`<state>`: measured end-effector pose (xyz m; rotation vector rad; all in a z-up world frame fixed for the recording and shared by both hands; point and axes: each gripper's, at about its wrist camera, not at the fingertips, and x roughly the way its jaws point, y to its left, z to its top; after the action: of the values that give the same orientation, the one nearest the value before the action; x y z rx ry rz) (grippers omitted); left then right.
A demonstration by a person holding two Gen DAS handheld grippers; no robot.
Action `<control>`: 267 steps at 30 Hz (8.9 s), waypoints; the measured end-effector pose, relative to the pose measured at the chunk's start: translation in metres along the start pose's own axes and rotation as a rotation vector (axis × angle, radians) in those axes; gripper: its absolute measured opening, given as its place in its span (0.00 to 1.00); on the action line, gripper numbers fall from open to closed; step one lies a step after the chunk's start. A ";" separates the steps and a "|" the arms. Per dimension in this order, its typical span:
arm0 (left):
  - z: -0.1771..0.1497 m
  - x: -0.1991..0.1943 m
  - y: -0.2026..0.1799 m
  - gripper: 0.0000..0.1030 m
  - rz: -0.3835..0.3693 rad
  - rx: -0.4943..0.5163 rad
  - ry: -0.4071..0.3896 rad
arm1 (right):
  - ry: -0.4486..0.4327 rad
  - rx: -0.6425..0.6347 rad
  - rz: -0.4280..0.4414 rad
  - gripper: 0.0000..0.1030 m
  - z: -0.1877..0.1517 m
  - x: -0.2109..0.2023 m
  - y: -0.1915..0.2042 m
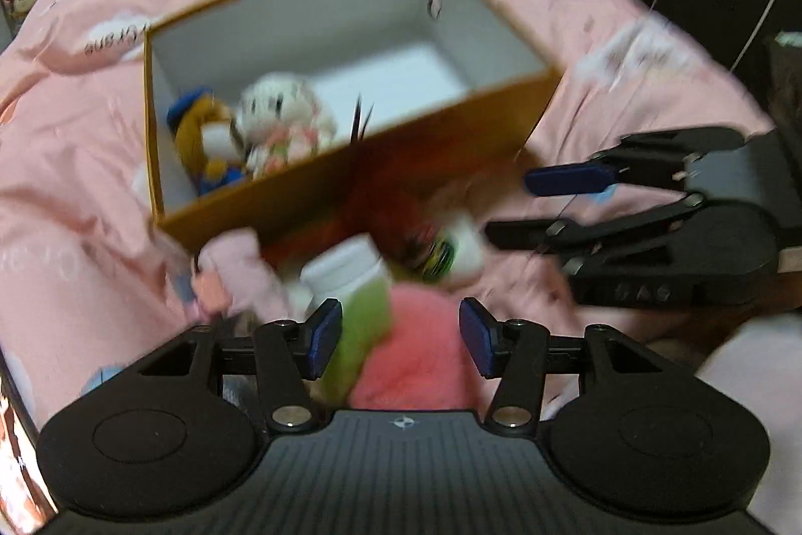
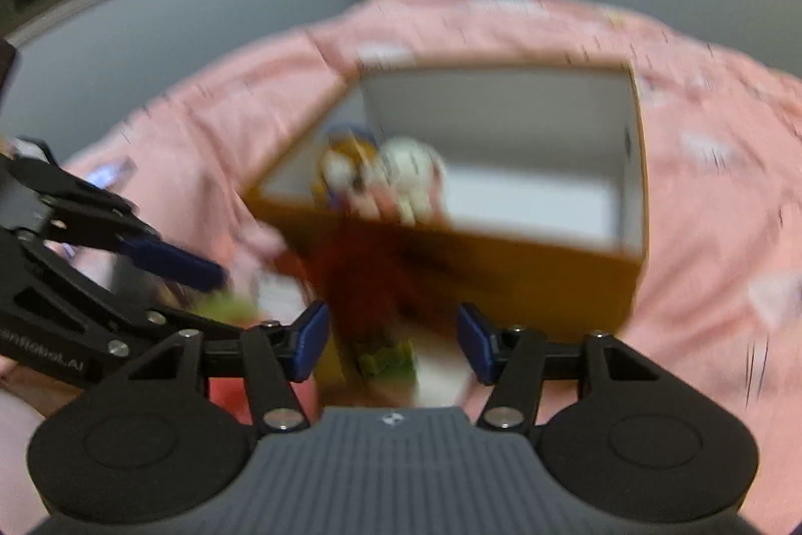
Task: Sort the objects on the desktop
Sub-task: 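Open both tools, withdraw from the box and move toward the remaining items, then grasp the red-green feather toy with right tool while left tool grasps pink fluffy ball, then lift the feather toy and pink ball and carry them over the box, then lower the feather toy into the box with right tool while left tool drops pink ball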
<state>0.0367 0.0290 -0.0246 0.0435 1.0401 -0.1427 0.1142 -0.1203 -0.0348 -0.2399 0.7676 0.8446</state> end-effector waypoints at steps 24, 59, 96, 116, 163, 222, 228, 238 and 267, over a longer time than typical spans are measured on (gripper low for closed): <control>-0.022 0.025 -0.017 0.65 0.047 0.086 0.042 | 0.225 0.047 0.153 0.11 -0.043 0.038 0.009; -0.021 0.027 -0.021 0.46 0.069 0.074 0.025 | 0.117 -0.089 0.090 0.49 0.017 0.079 0.006; -0.021 0.038 -0.028 0.55 -0.041 0.096 0.027 | -0.008 0.197 0.022 0.09 -0.034 -0.029 -0.045; -0.021 0.074 -0.026 0.50 -0.087 0.066 0.213 | 0.017 0.142 0.055 0.11 -0.040 -0.021 -0.035; 0.030 -0.036 0.025 0.05 -0.112 -0.213 -0.326 | -0.231 0.163 0.107 0.09 0.013 -0.066 -0.042; 0.166 0.062 0.153 0.04 0.209 -0.199 -0.243 | -0.072 -0.015 0.023 0.09 0.163 0.134 -0.056; 0.147 0.051 0.140 0.14 0.227 -0.220 -0.211 | -0.027 -0.038 0.024 0.09 0.167 0.155 -0.052; 0.116 0.042 0.134 0.16 0.209 -0.309 -0.178 | 0.020 -0.033 0.007 0.15 0.167 0.172 -0.045; 0.076 -0.005 0.041 0.35 0.165 -0.199 -0.343 | -0.220 -0.009 -0.027 0.79 0.106 0.022 -0.018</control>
<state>0.1048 0.0627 0.0165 -0.0737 0.7001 0.1019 0.1916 -0.0689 0.0231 -0.1618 0.5541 0.8338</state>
